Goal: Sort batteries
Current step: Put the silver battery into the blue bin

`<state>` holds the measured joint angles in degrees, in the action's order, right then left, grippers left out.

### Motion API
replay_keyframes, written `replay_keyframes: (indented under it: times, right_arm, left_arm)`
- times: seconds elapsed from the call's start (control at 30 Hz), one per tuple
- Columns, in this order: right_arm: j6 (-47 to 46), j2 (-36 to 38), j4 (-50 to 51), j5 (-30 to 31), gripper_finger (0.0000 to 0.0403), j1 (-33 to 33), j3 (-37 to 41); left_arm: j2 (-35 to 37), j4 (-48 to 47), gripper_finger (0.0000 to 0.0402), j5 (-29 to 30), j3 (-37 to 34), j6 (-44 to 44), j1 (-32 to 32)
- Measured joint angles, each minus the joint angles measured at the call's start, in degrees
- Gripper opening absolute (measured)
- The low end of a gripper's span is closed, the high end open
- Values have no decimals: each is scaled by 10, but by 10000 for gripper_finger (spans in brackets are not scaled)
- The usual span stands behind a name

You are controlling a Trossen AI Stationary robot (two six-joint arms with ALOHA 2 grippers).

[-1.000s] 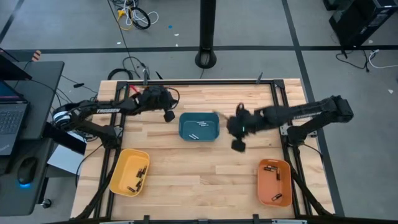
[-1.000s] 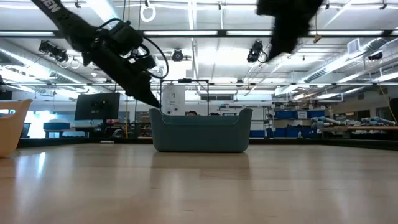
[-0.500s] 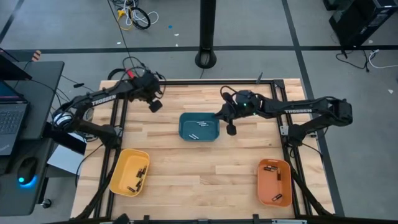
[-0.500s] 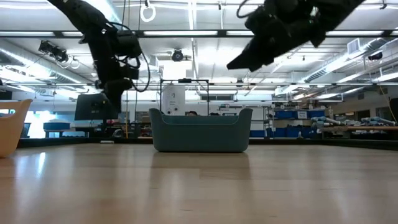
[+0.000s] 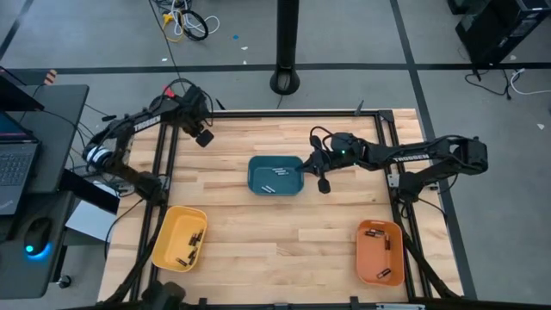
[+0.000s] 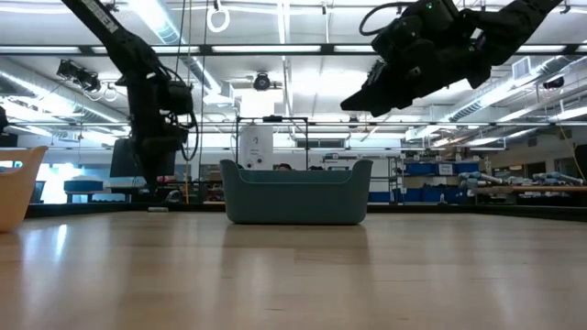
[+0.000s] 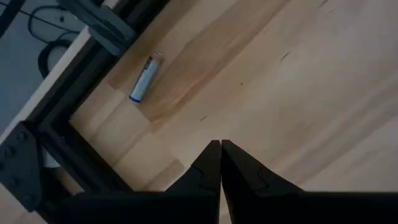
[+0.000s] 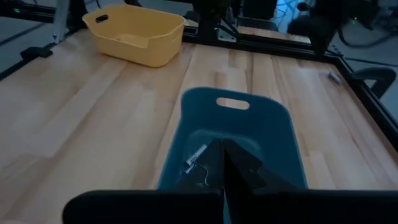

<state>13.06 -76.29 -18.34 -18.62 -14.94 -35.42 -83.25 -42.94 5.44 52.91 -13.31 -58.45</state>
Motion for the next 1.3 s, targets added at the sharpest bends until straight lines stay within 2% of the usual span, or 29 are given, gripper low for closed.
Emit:
replay_keyframes:
  times: [0.13, 0.3, 0.53, 0.63, 0.7, 1.0, 1.3]
  right_arm:
    - [0, 0, -5, -9, 7, 0, 0]
    - [-5, 0, -11, -10, 7, 0, 0]
    - [-15, 0, -13, -10, 7, 10, 0]
    - [-15, 0, -13, -11, 7, 18, 0]
    - [-15, 0, -13, -12, 7, 22, 0]
    - [-12, 0, -13, -12, 7, 26, 0]
    - [-9, 0, -13, -12, 7, 26, 0]
  left_arm:
    - [-41, -2, 43, 35, 25, -27, -1]
    - [-84, -1, 95, 55, 52, -61, -1]
    - [-134, 16, 162, 104, 56, -88, -1]
    - [-152, 34, 180, 151, 56, -92, -2]
    - [-162, 46, 188, 173, 56, -94, -7]
    - [-193, 47, 191, 171, 66, -100, -23]
    - [-194, 45, 190, 135, 69, -85, -27]
